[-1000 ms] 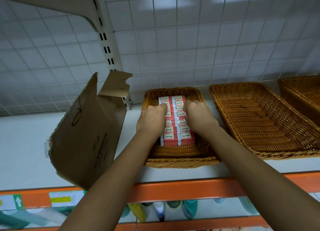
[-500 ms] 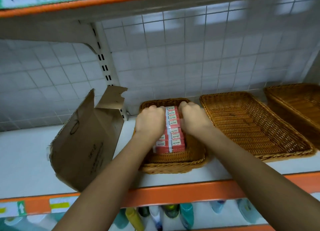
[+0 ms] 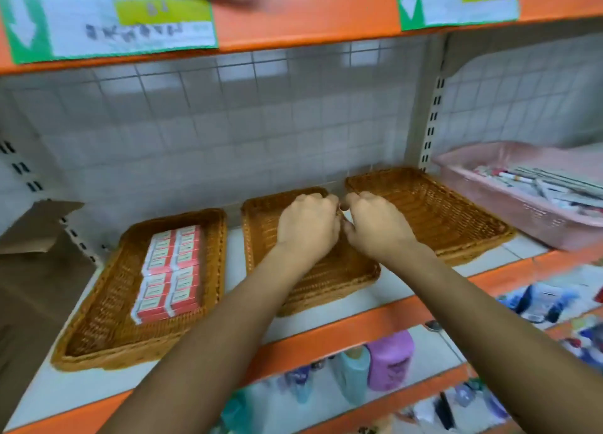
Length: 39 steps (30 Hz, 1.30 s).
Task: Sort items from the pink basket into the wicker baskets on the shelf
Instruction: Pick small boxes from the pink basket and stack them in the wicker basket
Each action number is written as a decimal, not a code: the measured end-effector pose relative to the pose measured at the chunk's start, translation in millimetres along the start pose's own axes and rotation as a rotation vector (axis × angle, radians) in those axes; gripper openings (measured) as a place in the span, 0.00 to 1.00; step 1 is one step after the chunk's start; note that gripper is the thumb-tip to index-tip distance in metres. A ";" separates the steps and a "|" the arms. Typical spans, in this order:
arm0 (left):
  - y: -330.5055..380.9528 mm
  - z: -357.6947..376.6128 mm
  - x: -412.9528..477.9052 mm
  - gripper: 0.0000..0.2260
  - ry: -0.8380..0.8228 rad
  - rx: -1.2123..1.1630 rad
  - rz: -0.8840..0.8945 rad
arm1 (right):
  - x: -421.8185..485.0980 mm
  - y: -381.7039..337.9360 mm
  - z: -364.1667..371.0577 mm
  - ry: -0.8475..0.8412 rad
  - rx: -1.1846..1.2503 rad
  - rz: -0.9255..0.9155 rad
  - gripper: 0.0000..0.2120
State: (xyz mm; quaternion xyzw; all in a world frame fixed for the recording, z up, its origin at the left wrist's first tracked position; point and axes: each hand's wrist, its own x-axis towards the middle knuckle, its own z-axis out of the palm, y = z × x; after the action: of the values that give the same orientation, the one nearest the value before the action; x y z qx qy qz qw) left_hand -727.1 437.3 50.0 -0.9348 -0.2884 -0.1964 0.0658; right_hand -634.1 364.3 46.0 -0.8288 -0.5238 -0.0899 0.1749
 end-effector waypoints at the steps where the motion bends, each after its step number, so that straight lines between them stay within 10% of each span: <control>1: 18.2 2.4 6.2 0.12 0.004 -0.013 0.020 | -5.2 17.7 -5.8 0.010 -0.003 0.016 0.14; 16: 240.7 43.8 87.1 0.13 -0.011 -0.129 0.297 | -67.1 235.1 -72.8 0.055 -0.100 0.263 0.15; 39: 298.4 130.7 259.0 0.13 -0.184 -0.052 0.322 | 59.6 394.1 -58.6 -0.211 -0.158 0.224 0.18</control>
State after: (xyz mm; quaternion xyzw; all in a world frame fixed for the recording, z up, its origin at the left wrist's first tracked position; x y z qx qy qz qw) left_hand -319.4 355.0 32.5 -0.9843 -0.1348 -0.1044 0.0457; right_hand -251.5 237.9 42.7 -0.8979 -0.4351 -0.0231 0.0621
